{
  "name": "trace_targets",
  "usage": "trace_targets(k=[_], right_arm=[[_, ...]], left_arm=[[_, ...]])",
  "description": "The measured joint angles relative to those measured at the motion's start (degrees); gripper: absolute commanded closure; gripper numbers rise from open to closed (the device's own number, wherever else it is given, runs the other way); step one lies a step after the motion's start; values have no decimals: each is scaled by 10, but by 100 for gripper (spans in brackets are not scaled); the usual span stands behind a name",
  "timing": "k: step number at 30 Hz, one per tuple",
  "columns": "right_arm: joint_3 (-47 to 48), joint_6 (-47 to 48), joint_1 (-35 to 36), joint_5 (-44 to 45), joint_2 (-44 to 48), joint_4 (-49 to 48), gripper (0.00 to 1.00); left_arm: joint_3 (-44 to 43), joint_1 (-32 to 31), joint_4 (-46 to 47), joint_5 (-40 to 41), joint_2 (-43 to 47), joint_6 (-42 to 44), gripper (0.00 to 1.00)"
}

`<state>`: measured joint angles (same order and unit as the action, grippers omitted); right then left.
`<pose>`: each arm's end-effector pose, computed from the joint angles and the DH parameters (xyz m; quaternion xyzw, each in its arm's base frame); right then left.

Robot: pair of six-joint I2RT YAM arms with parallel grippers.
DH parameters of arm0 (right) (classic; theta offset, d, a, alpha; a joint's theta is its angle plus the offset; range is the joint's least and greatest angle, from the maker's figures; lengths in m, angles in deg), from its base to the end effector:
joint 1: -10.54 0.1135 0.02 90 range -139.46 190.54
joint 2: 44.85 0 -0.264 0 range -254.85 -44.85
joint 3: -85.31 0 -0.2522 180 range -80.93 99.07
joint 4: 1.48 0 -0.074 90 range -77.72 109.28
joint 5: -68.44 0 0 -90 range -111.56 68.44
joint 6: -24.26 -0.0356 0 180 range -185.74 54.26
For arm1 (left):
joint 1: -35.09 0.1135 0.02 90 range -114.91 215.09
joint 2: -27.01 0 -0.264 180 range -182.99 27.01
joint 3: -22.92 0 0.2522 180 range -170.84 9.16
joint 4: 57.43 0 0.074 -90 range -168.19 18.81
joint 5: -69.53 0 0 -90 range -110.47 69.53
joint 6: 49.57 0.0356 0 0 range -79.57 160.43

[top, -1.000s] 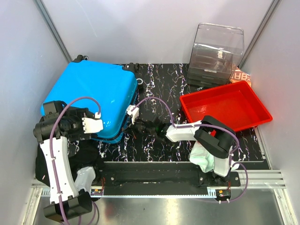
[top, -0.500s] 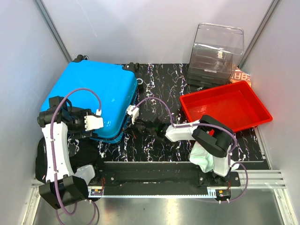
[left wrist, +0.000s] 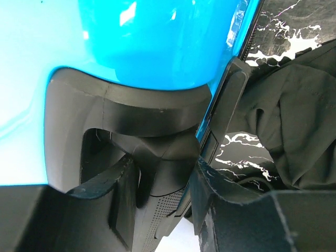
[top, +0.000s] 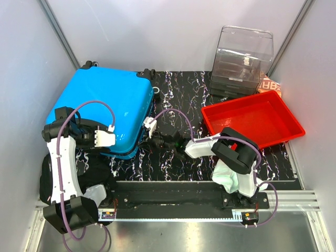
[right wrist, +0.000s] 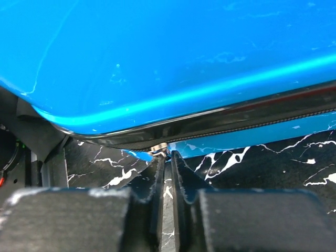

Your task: Open, take out, and arrange the luggage

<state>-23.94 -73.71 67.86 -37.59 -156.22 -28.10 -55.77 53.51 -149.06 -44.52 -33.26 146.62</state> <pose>0.2145 0.3526 0.1690 -0.4038 0.6732 0.4214 0.4541 0.1556 0.0365 0.3205 0.6927 0.6763 0.0306 0.2489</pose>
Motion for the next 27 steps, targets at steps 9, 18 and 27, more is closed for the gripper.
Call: trace_targets(k=[9,18,27], right_arm=[[-8,-1,-7,-1,-13,-45,75],[-8,6,-15,-2,-21,-59,61],[-8,46,-17,-11,-21,-70,59]], left_arm=[[-2,0,-2,1,-2,3,100],[-3,0,-3,1,-2,3,100],[-3,0,-3,2,-2,3,100]])
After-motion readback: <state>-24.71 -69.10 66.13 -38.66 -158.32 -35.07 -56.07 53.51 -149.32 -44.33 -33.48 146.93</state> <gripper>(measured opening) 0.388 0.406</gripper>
